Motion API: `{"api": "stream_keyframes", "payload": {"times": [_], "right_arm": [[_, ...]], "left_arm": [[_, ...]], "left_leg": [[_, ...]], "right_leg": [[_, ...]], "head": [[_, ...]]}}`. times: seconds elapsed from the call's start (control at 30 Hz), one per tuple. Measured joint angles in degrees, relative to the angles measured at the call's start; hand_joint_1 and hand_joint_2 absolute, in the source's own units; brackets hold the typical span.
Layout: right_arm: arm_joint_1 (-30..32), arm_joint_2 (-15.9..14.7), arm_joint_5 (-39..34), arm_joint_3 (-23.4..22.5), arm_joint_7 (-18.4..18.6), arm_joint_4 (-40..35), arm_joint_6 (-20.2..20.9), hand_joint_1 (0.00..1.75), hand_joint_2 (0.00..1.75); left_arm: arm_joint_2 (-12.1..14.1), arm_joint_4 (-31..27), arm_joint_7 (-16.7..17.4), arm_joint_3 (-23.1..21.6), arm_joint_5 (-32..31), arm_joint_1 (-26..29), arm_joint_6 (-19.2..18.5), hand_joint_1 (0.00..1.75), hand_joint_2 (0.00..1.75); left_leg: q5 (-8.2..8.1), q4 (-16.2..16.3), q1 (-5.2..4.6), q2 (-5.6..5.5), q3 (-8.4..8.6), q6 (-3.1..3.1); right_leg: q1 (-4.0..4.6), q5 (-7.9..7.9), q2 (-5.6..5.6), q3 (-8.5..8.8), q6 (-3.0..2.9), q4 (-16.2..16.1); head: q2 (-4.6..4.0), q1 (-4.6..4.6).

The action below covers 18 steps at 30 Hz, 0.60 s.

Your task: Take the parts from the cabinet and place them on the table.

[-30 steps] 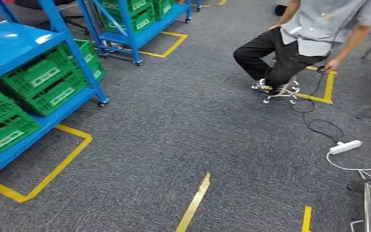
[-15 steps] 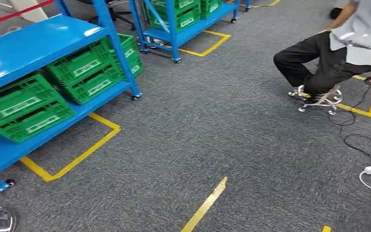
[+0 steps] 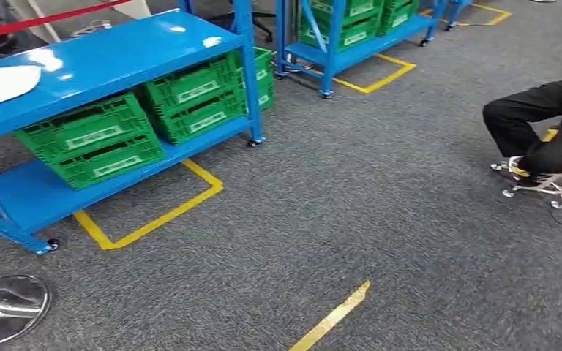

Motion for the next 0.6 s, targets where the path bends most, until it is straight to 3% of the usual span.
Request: {"api": "stream_keyframes", "payload": {"times": [0.03,0.07,0.1,0.2,0.23,0.27,0.3,0.37,0.4,0.43,0.5,0.53,0.57,0.6], "right_arm": [[0.01,0.0,0.09,0.0,0.0,0.0,0.06,0.0,1.75],[-0.01,0.0,0.11,0.0,0.0,0.0,0.2,0.0,1.75],[0.02,0.0,0.15,0.02,0.0,0.04,0.31,0.0,1.75],[-0.08,0.0,0.35,0.0,0.07,0.07,0.55,0.0,1.75],[-0.08,0.0,0.44,-0.09,0.09,0.07,0.57,0.0,0.0],[-0.16,0.02,0.61,-0.15,0.09,0.07,0.66,0.0,0.0],[-0.15,0.02,0.83,-0.17,0.07,0.09,0.83,0.0,0.0],[-0.22,0.02,1.61,-0.48,0.09,0.41,1.09,0.0,0.0],[-0.33,0.02,1.99,-0.83,0.05,0.61,1.24,0.0,0.0],[-0.51,0.02,2.43,-1.29,0.0,0.87,1.42,0.0,0.0],[-1.01,0.02,2.86,-1.66,-0.09,1.27,1.64,0.0,0.0],[-1.32,0.02,3.15,-1.79,-0.24,1.55,1.71,0.0,0.0],[-1.63,0.02,3.56,-2.01,-0.42,1.75,1.81,0.0,0.0],[-2.06,0.04,3.95,-2.4,-0.66,2.29,1.9,0.0,0.0]], "left_arm": [[0.0,0.04,0.0,0.0,-0.16,-0.02,0.0,0.0,0.0],[0.0,0.04,0.0,0.0,-0.2,-0.06,0.0,0.0,0.0],[0.04,0.04,0.0,0.06,-0.26,-0.28,0.0,0.0,0.0],[0.07,0.09,0.0,0.22,-0.59,0.02,0.0,0.0,0.0],[0.13,0.11,0.0,0.31,-0.75,0.16,-0.04,0.0,0.0],[0.22,0.11,0.0,0.37,-0.86,0.19,-0.07,0.0,0.0],[0.22,0.13,0.0,0.42,-0.96,0.09,-0.2,0.0,0.0],[0.22,0.24,-0.17,0.55,-1.51,-0.22,-0.46,0.0,0.0],[0.22,0.41,-0.26,0.55,-1.64,-0.28,-0.7,0.0,0.0],[0.31,0.53,-0.35,0.57,-1.8,-0.23,-0.92,0.0,0.0],[0.52,0.7,-0.5,0.63,-2.08,0.01,-1.22,0.0,0.0],[0.61,0.77,-0.7,0.66,-2.14,0.0,-1.27,0.0,0.0],[0.77,0.88,-0.9,0.7,-2.28,-0.06,-1.31,0.0,0.0],[1.05,0.98,-1.07,0.76,-2.36,-0.21,-1.36,0.0,0.0]], "left_leg": [[-0.11,0.07,0.12,-0.86,0.19,-0.22],[-0.24,0.21,0.14,-1.39,0.09,-0.56],[-0.33,0.99,-0.18,-2.16,-0.31,-0.94],[0.28,0.77,0.28,-3.59,-1.04,-1.75],[0.01,0.96,0.33,-3.78,-1.24,-1.96],[-0.91,1.93,0.09,-0.86,-1.53,-2.23],[-2.99,5.06,0.08,1.44,-2.94,-2.56],[-7.31,14.26,0.23,2.72,-7.29,-2.86],[-8.38,17.79,0.28,2.82,-8.98,-2.93],[-7.96,18.63,0.32,2.85,-9.39,-2.9],[-3.54,13.17,0.27,2.85,-6.58,-2.5],[-0.8,7.91,0.18,2.86,-3.92,-2.09],[0.94,3.38,-0.05,3.06,-1.67,-1.45],[-0.18,1.83,-0.37,3.43,-0.86,-1.0]], "right_leg": [[-0.21,3.0,1.16,2.56,0.01,-5.65],[-0.54,3.19,4.14,4.15,0.09,-8.87],[-0.8,2.71,5.08,4.56,0.0,-10.61],[-0.26,2.79,3.62,4.78,-0.75,-9.89],[-0.66,3.1,2.96,4.89,-1.26,-10.26],[-0.56,3.17,2.5,5.0,-1.49,-10.34],[-0.49,3.13,1.94,4.97,-1.84,-10.35],[-0.33,3.01,0.6,4.86,-2.02,-10.34],[-0.27,2.97,0.1,4.82,-2.08,-10.33],[-0.23,2.92,-0.3,4.85,-2.15,-10.33],[-0.14,2.83,-0.49,5.06,-2.14,-10.34],[-0.09,2.77,-0.53,5.24,-2.09,-10.35],[-0.08,2.71,-0.58,5.31,-2.03,-10.42],[0.29,2.46,-0.68,4.74,-1.71,-10.31]], "head": [[0.0,0.02],[0.0,0.07],[0.0,0.05],[0.0,-0.07],[0.0,-0.07],[0.0,-0.07],[0.0,-0.77],[0.0,-0.72],[0.0,-0.68],[0.0,-0.7],[0.0,-0.72],[0.0,-0.74],[0.0,-0.74],[0.0,-0.65]]}}
